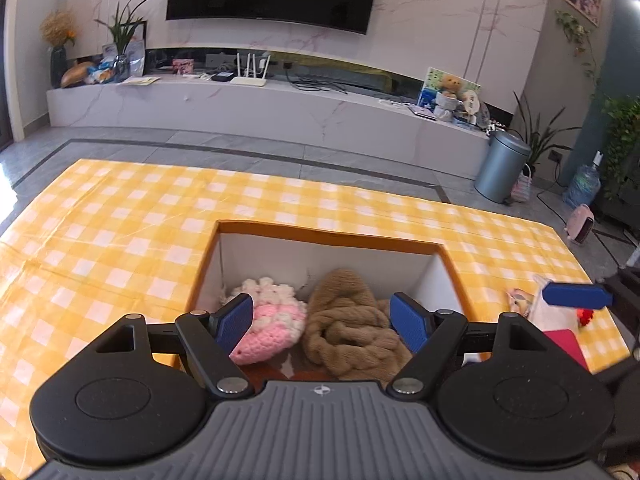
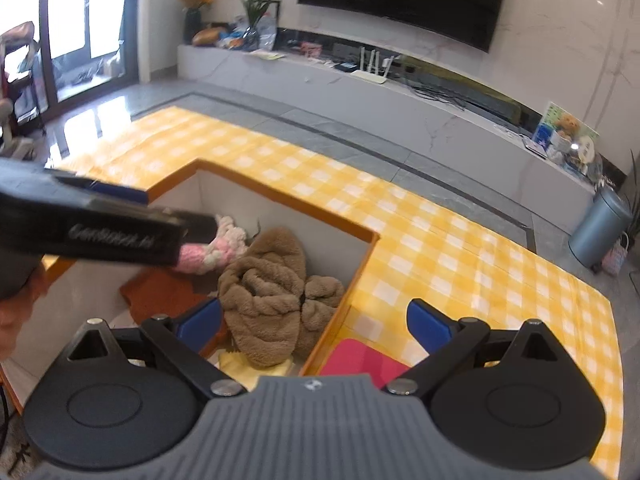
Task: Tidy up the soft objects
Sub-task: 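Release the plush bear with the right tool while left drops the knitted item into the box, then move both open tools back from the box toward the white towel and bag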
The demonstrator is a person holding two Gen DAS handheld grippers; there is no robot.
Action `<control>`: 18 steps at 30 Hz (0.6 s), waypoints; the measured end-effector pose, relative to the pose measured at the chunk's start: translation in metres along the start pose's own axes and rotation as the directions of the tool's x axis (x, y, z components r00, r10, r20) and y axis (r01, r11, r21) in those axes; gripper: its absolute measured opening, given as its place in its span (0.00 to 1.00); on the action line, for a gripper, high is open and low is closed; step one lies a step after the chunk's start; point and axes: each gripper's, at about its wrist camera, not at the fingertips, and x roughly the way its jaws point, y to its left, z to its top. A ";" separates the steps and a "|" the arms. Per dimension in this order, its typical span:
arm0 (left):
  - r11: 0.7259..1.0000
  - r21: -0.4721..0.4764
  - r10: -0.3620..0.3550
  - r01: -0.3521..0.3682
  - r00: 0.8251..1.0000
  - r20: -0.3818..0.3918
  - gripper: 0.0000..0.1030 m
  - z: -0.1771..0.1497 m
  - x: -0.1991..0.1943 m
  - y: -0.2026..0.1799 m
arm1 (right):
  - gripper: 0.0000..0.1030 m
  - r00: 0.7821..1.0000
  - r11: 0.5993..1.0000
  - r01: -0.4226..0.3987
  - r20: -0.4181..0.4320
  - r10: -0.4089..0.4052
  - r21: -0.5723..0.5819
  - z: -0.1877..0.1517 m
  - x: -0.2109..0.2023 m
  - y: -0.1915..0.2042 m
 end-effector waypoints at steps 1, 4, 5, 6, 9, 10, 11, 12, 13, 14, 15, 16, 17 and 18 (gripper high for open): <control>1.000 0.010 -0.004 0.004 1.000 0.004 0.89 0.000 -0.002 -0.003 | 0.94 1.000 1.000 0.003 0.008 -0.003 0.010 -0.001 -0.003 -0.003; 0.997 0.065 -0.041 0.041 0.999 0.007 0.89 -0.003 -0.009 -0.014 | 0.94 0.999 1.000 0.012 0.030 -0.012 0.029 -0.004 -0.014 -0.013; 0.996 0.078 -0.054 0.053 0.999 0.008 0.89 -0.004 -0.011 -0.017 | 0.94 0.999 0.999 0.016 0.041 -0.018 0.037 -0.006 -0.018 -0.017; 0.994 0.086 -0.065 0.064 0.998 0.011 0.89 -0.005 -0.014 -0.019 | 0.94 0.998 0.999 0.022 0.051 -0.025 0.048 -0.008 -0.022 -0.021; 0.992 0.095 -0.090 0.088 0.996 0.017 0.89 -0.006 -0.018 -0.026 | 0.95 0.997 0.997 0.033 0.062 -0.038 0.074 -0.016 -0.033 -0.033; 0.991 0.100 -0.094 0.091 0.995 0.019 0.89 -0.007 -0.019 -0.029 | 0.95 0.997 0.996 0.041 0.068 -0.047 0.082 -0.018 -0.036 -0.036; 0.990 0.107 -0.096 0.093 0.995 0.021 0.89 -0.008 -0.021 -0.032 | 0.95 0.996 0.995 0.051 0.072 -0.058 0.090 -0.021 -0.040 -0.041; 0.989 0.116 -0.097 0.094 0.995 0.020 0.89 -0.008 -0.022 -0.034 | 0.95 0.994 0.993 0.062 0.079 -0.070 0.098 -0.024 -0.043 -0.045; 0.988 0.124 -0.098 0.094 0.995 0.020 0.89 -0.009 -0.022 -0.037 | 0.95 0.993 0.991 0.071 0.089 -0.081 0.109 -0.027 -0.047 -0.049; 0.987 0.131 -0.097 0.094 0.995 0.020 0.89 -0.010 -0.023 -0.040 | 0.95 0.991 0.990 0.075 0.098 -0.087 0.119 -0.029 -0.051 -0.054; 0.986 0.139 -0.096 0.092 0.995 0.022 0.89 -0.011 -0.024 -0.043 | 0.95 0.990 0.989 0.076 0.105 -0.090 0.128 -0.032 -0.054 -0.058; 0.985 0.149 -0.097 0.092 0.995 0.028 0.89 -0.012 -0.024 -0.047 | 0.95 0.989 0.987 0.079 0.112 -0.094 0.137 -0.035 -0.058 -0.063; 0.983 0.160 -0.100 0.093 0.994 0.037 0.89 -0.014 -0.025 -0.051 | 0.95 0.988 0.986 0.082 0.118 -0.100 0.146 -0.038 -0.061 -0.068; 0.980 0.176 -0.105 0.096 0.993 0.044 0.89 -0.016 -0.026 -0.056 | 0.95 0.986 0.984 0.087 0.125 -0.108 0.158 -0.042 -0.063 -0.073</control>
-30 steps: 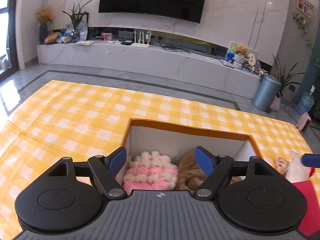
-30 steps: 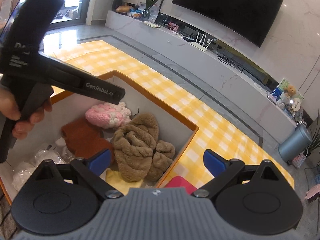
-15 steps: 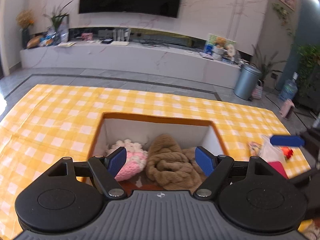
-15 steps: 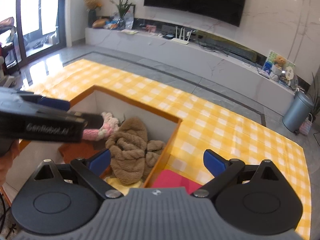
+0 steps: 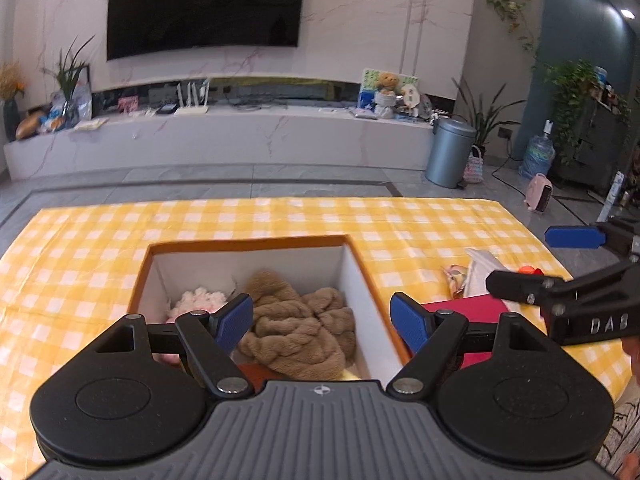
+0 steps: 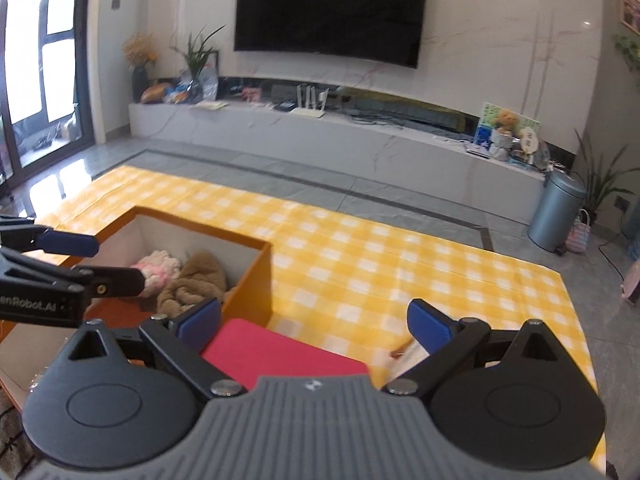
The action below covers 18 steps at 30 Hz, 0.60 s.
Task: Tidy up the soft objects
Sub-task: 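Move both open tools back from the box toward the white towel and bag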
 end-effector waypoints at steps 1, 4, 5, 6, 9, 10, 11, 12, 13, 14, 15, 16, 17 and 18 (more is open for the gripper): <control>1.000 0.019 -0.007 0.007 1.000 0.005 0.89 0.000 0.000 -0.005 | 0.95 1.000 1.000 0.008 0.009 -0.008 0.015 -0.002 -0.003 -0.006; 0.998 0.061 -0.028 0.027 1.000 0.011 0.89 -0.003 -0.001 -0.020 | 0.95 0.999 0.997 0.031 0.026 -0.032 0.064 -0.010 -0.009 -0.024; 0.997 0.068 -0.033 0.032 0.999 0.010 0.89 -0.005 0.000 -0.025 | 0.95 0.999 0.996 0.035 0.027 -0.037 0.079 -0.014 -0.010 -0.031; 0.997 0.074 -0.036 0.035 0.999 0.008 0.89 -0.006 0.000 -0.030 | 0.95 0.999 0.995 0.035 0.024 -0.037 0.093 -0.016 -0.012 -0.037; 0.995 0.092 -0.026 0.025 1.000 0.008 0.89 -0.007 0.001 -0.044 | 0.96 1.000 0.991 0.007 -0.014 -0.005 0.137 -0.023 -0.016 -0.055; 0.995 0.096 -0.018 0.017 1.000 0.007 0.89 -0.007 0.000 -0.048 | 0.96 1.000 0.988 0.001 0.004 -0.001 0.154 -0.025 -0.019 -0.061; 0.994 0.104 -0.014 0.013 1.000 0.005 0.89 -0.007 0.000 -0.052 | 0.97 1.000 0.985 -0.007 0.023 0.003 0.171 -0.027 -0.022 -0.066; 0.993 0.115 -0.012 0.012 1.000 0.002 0.89 -0.008 -0.001 -0.057 | 0.97 0.999 0.982 -0.016 0.033 0.010 0.186 -0.029 -0.025 -0.071; 0.992 0.123 -0.013 0.013 1.000 0.000 0.89 -0.008 -0.001 -0.061 | 0.97 0.999 0.980 -0.022 0.036 0.015 0.199 -0.031 -0.026 -0.076; 0.991 0.131 -0.014 0.014 1.000 -0.002 0.89 -0.008 -0.002 -0.065 | 0.97 0.999 0.977 -0.020 0.040 0.011 0.210 -0.032 -0.027 -0.081; 0.990 0.138 -0.015 0.016 1.000 -0.007 0.89 -0.009 -0.003 -0.068 | 0.97 0.999 0.976 -0.011 0.042 0.002 0.220 -0.034 -0.028 -0.084; 0.989 0.144 -0.015 0.017 1.000 -0.013 0.89 -0.009 -0.003 -0.072 | 0.97 0.999 0.974 0.000 0.041 -0.010 0.228 -0.035 -0.029 -0.088; 0.989 0.149 -0.014 0.018 1.000 -0.022 0.89 -0.009 -0.002 -0.076 | 0.97 0.999 0.972 0.007 0.040 -0.017 0.234 -0.037 -0.029 -0.092; 0.988 0.153 -0.014 0.019 0.999 -0.031 0.89 -0.009 -0.001 -0.081 | 0.97 0.999 0.971 0.012 0.037 -0.022 0.240 -0.039 -0.028 -0.095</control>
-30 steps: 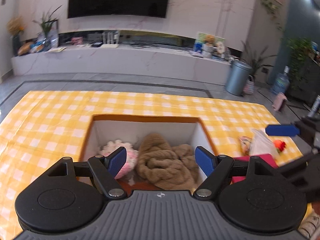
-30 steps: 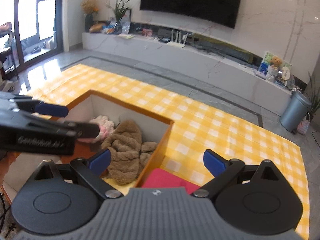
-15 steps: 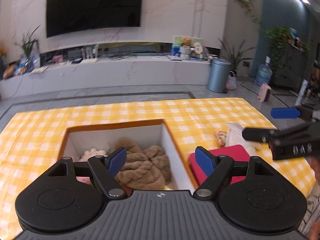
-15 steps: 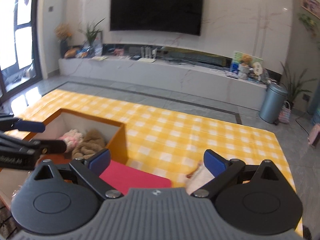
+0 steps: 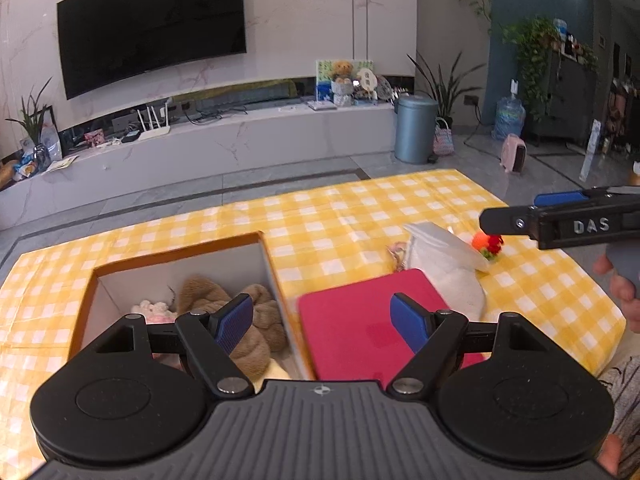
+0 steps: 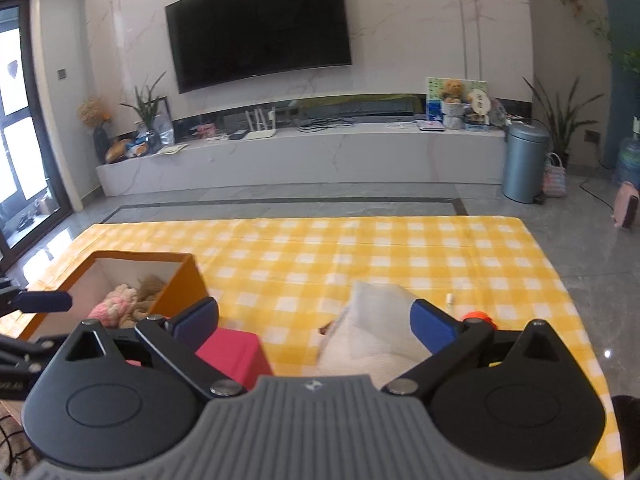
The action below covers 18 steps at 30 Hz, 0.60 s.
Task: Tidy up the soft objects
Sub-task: 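Move both open tools back from the box toward the white towel and bag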
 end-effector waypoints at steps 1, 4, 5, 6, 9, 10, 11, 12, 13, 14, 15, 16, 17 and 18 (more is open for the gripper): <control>1.000 0.004 -0.005 0.005 1.000 -0.007 0.89 0.001 0.001 -0.004 | 0.97 1.000 1.000 0.006 -0.004 -0.006 0.007 -0.001 0.000 -0.003; 0.999 0.018 -0.026 0.026 0.999 -0.023 0.89 0.006 0.003 -0.019 | 0.97 0.999 0.999 0.036 -0.016 -0.035 0.021 -0.003 0.002 -0.013; 0.999 0.027 -0.034 0.035 0.999 -0.028 0.89 0.007 0.004 -0.024 | 0.97 0.999 0.999 0.047 -0.016 -0.047 0.023 -0.003 0.002 -0.016; 0.998 0.039 -0.042 0.044 0.998 -0.036 0.89 0.010 0.005 -0.030 | 0.97 0.998 0.998 0.056 -0.013 -0.056 0.027 -0.003 0.001 -0.020; 0.996 0.067 -0.050 0.054 0.997 -0.057 0.89 0.018 0.009 -0.047 | 0.97 0.995 0.994 0.099 -0.004 -0.098 0.044 -0.003 -0.005 -0.030; 0.996 0.068 -0.050 0.054 0.997 -0.060 0.89 0.021 0.009 -0.052 | 0.97 0.991 0.990 0.136 -0.004 -0.136 0.033 -0.003 -0.007 -0.032; 0.997 0.058 -0.053 0.056 0.997 -0.051 0.89 0.024 0.008 -0.055 | 0.97 0.985 0.985 0.172 0.000 -0.172 0.016 -0.004 -0.010 -0.034; 0.997 0.042 -0.063 0.064 0.997 -0.037 0.89 0.026 0.008 -0.058 | 0.97 0.980 0.980 0.200 0.004 -0.200 0.004 -0.004 -0.011 -0.036; 0.997 0.024 -0.073 0.074 0.997 -0.028 0.89 0.028 0.008 -0.061 | 0.97 0.976 0.976 0.216 0.008 -0.216 0.002 -0.004 -0.013 -0.039; 0.997 0.012 -0.079 0.080 0.996 -0.031 0.89 0.031 0.009 -0.064 | 0.97 0.975 0.975 0.222 0.011 -0.222 0.009 -0.003 -0.014 -0.044; 0.996 0.009 -0.083 0.083 0.996 -0.042 0.89 0.035 0.012 -0.067 | 0.97 0.975 0.975 0.222 0.014 -0.222 0.022 -0.002 -0.015 -0.049; 0.995 0.021 -0.092 0.093 0.994 -0.055 0.89 0.039 0.016 -0.070 | 0.97 0.975 0.974 0.222 0.020 -0.223 0.038 -0.001 -0.015 -0.055; 0.993 0.042 -0.106 0.109 0.992 -0.072 0.89 0.042 0.021 -0.075 | 0.97 0.975 0.974 0.221 0.024 -0.223 0.056 0.000 -0.015 -0.060; 0.991 0.062 -0.113 0.119 0.989 -0.092 0.89 0.044 0.027 -0.079 | 0.97 0.975 0.973 0.221 0.023 -0.223 0.073 0.000 -0.014 -0.065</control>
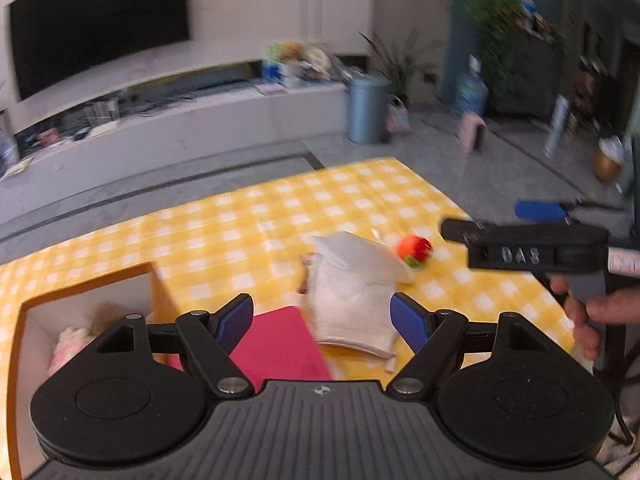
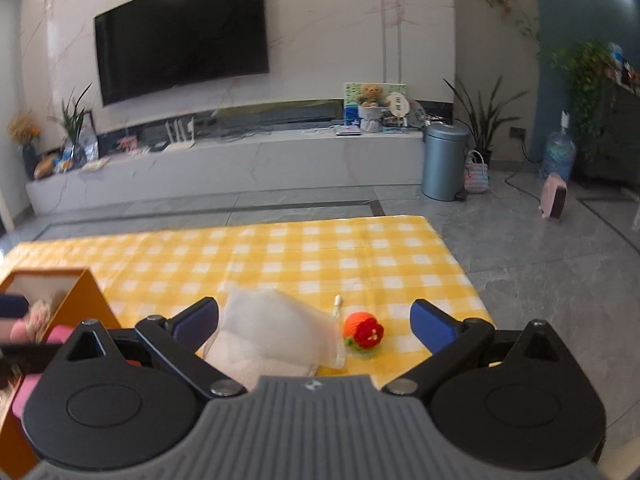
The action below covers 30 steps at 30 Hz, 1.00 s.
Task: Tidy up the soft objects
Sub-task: 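Move both open tools back from the box toward the white towel and bag, then grasp the white towel mitt with the left tool while right grasps the clear bag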
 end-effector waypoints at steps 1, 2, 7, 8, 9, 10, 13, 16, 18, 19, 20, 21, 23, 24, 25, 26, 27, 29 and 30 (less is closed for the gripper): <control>1.000 0.014 -0.001 0.002 1.000 -0.020 0.89 0.003 0.008 -0.004 | 0.97 1.000 1.000 0.002 -0.002 -0.002 0.011 0.001 0.003 -0.005; 1.000 0.024 -0.002 0.003 0.999 -0.037 0.89 0.006 0.016 -0.008 | 0.97 1.000 1.000 0.009 -0.007 -0.008 0.016 0.000 0.006 -0.008; 0.999 0.032 -0.027 0.032 0.989 -0.149 0.89 0.014 0.067 -0.026 | 0.97 0.998 0.998 0.028 -0.057 -0.025 0.064 -0.008 0.026 -0.024; 0.999 0.028 -0.028 0.033 0.985 -0.172 0.89 0.015 0.078 -0.029 | 0.97 0.998 0.996 0.030 -0.065 -0.025 0.080 -0.010 0.030 -0.027; 0.999 0.028 -0.025 0.032 0.980 -0.196 0.89 0.016 0.089 -0.032 | 0.97 0.997 0.995 0.034 -0.072 -0.027 0.096 -0.012 0.033 -0.031; 0.999 0.033 -0.016 0.024 0.976 -0.219 0.88 0.018 0.099 -0.034 | 0.97 0.997 0.993 0.039 -0.076 -0.031 0.111 -0.013 0.036 -0.036; 0.998 0.058 -0.006 0.021 0.967 -0.253 0.88 0.021 0.123 -0.044 | 0.97 0.994 0.985 0.056 -0.098 -0.040 0.164 -0.017 0.047 -0.047; 0.996 0.082 -0.012 0.039 0.954 -0.301 0.88 0.021 0.144 -0.053 | 0.97 0.991 0.977 0.068 -0.127 -0.043 0.200 -0.021 0.058 -0.055; 0.996 0.084 0.001 0.030 0.940 -0.340 0.88 0.019 0.157 -0.056 | 0.97 0.989 0.975 0.077 -0.136 -0.049 0.208 -0.022 0.062 -0.057; 0.996 0.085 0.006 0.026 0.934 -0.357 0.88 0.017 0.164 -0.056 | 0.97 0.989 0.975 0.076 -0.138 -0.048 0.208 -0.022 0.063 -0.057; 0.996 0.091 0.014 0.022 0.926 -0.378 0.88 0.016 0.171 -0.057 | 0.97 0.989 0.976 0.071 -0.139 -0.043 0.207 -0.022 0.063 -0.057; 0.994 0.104 0.030 0.013 0.913 -0.407 0.88 0.017 0.178 -0.058 | 0.97 0.990 0.976 0.063 -0.138 -0.034 0.207 -0.022 0.064 -0.057; 0.992 0.124 0.057 -0.002 0.893 -0.446 0.88 0.015 0.191 -0.061 | 0.97 0.991 0.977 0.042 -0.135 -0.014 0.207 -0.021 0.065 -0.055; 0.992 0.124 0.054 0.003 0.890 -0.453 0.88 0.014 0.195 -0.061 | 0.97 0.991 0.978 0.033 -0.134 -0.006 0.205 -0.020 0.067 -0.054; 0.994 0.113 0.045 0.009 0.887 -0.459 0.89 0.014 0.198 -0.061 | 0.96 0.990 0.980 0.044 -0.142 -0.017 0.194 -0.020 0.068 -0.052; 0.995 0.104 0.043 0.007 0.881 -0.472 0.89 0.014 0.203 -0.060 | 0.96 0.988 0.982 0.062 -0.150 -0.035 0.177 -0.020 0.069 -0.050; 0.995 0.095 0.048 -0.002 0.874 -0.484 0.89 0.013 0.208 -0.059 | 0.96 0.987 0.984 0.076 -0.155 -0.051 0.160 -0.021 0.070 -0.049; 0.997 0.074 0.070 -0.038 0.866 -0.496 0.88 0.012 0.214 -0.055 | 0.96 0.984 0.985 0.088 -0.164 -0.063 0.146 -0.022 0.072 -0.048; 0.996 0.069 0.077 -0.048 0.863 -0.500 0.86 0.012 0.217 -0.054 | 0.96 0.984 0.985 0.088 -0.166 -0.062 0.151 -0.023 0.073 -0.049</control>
